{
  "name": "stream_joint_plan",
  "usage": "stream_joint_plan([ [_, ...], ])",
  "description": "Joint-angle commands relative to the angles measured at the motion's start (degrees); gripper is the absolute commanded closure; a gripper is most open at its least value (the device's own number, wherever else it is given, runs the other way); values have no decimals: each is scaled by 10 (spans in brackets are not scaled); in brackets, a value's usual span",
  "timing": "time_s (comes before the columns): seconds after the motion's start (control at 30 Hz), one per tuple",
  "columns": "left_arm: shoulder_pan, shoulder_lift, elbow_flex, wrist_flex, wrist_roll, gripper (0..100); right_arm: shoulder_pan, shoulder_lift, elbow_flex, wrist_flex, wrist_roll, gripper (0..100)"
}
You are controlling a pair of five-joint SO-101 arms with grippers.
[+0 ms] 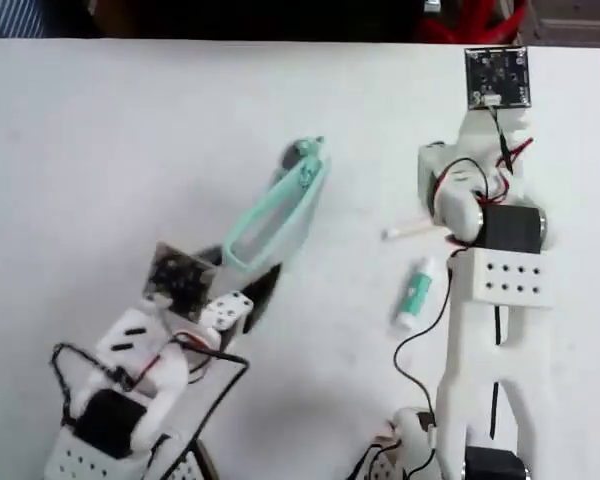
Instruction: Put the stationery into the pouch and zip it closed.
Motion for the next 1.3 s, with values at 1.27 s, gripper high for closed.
stream_joint_plan([
  [1.27, -25, -154, 74, -49, 37, 816, -15, 453, -8, -135, 592, 853],
])
